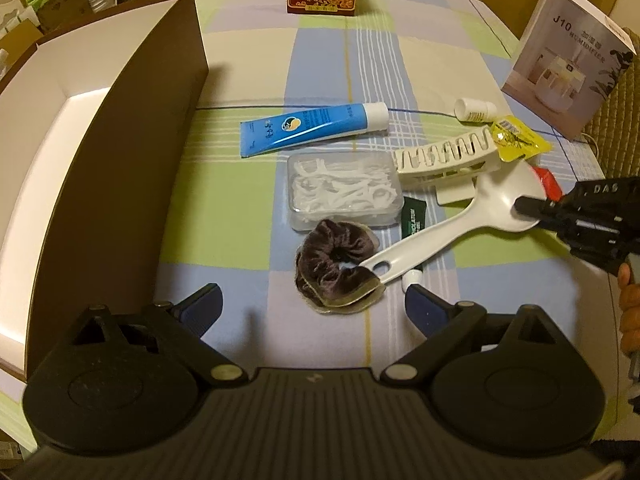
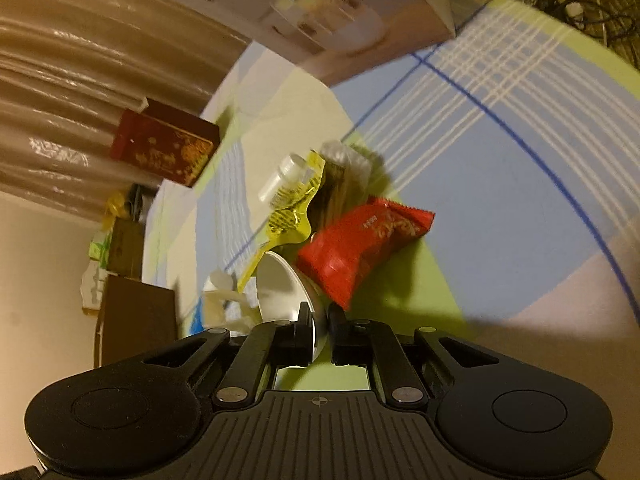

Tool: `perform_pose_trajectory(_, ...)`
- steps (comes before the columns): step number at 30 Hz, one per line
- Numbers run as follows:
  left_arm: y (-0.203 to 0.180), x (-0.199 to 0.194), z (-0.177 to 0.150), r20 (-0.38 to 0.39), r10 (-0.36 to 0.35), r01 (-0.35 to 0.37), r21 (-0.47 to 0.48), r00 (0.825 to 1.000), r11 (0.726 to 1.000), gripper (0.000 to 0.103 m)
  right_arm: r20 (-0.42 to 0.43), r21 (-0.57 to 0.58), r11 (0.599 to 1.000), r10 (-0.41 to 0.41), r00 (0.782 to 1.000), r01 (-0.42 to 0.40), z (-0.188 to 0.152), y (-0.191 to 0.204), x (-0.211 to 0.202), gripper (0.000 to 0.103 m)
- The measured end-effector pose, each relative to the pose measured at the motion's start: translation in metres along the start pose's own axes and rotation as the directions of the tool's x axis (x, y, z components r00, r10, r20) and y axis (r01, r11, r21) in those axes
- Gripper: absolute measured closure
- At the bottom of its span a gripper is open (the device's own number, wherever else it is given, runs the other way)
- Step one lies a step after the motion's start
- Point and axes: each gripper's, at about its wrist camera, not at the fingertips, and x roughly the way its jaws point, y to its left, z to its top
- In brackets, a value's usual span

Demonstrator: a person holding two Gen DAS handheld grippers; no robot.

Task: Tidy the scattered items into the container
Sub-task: 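Grasp the white ladle handle with the right tool while the left tool grasps the brown scrunchie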

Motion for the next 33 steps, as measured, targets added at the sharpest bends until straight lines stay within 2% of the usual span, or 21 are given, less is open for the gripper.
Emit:
perform_pose_trajectory(6, 0.002, -0.005, -0.002, 0.002, -0.029, 0.029, 0.022, 1.000, 0.999, 0.007, 0.041, -0.059, 0.998, 0.006, 0.999, -0.003, -0.004, 0.014, -0.019, 0.093)
perform_pose_trajectory(16, -0.003, -0.004, -0.001, 0.032, -0.051, 0.049, 0.060, 0.998, 0.997, 0.008, 0.127, -0.055, 0.998, 0.041, 0.991, -0.034, 0.002, 0.025, -0.053, 0.093)
perform_pose_trajectory(18, -0.005, 0.001, 0.000, 0.033, -0.050, 0.048, 0.068, 0.998, 0.997, 0.011, 0.149, -0.059, 0.998, 0.036, 0.988, -0.027, 0.005, 0.026, -0.058, 0.093)
perform_pose_trajectory(21, -0.006, 0.007, 0.002, 0.035, -0.045, 0.043, 0.075, 0.998, 0.996, 0.016, 0.178, -0.049, 0.999, 0.027, 0.984, -0.018, 0.011, 0.025, -0.065, 0.093)
perform_pose_trajectory(28, -0.002, 0.021, 0.006, 0.039, -0.039, 0.036, 0.054, 0.998, 0.998, 0.016, 0.205, 0.008, 1.000, 0.011, 0.979, -0.012, 0.020, 0.015, -0.072, 0.093)
perform_pose_trajectory(31, -0.002, 0.029, 0.007, 0.036, -0.043, 0.042, 0.039, 0.998, 0.998, 0.025, 0.201, 0.038, 0.999, 0.010, 0.980, -0.018, 0.022, 0.012, -0.073, 0.093)
perform_pose_trajectory(33, 0.000, 0.036, 0.008, 0.024, -0.061, 0.060, 0.019, 0.998, 0.998, 0.036, 0.196, 0.048, 0.999, 0.011, 0.981, -0.021, 0.022, 0.011, -0.072, 0.093)
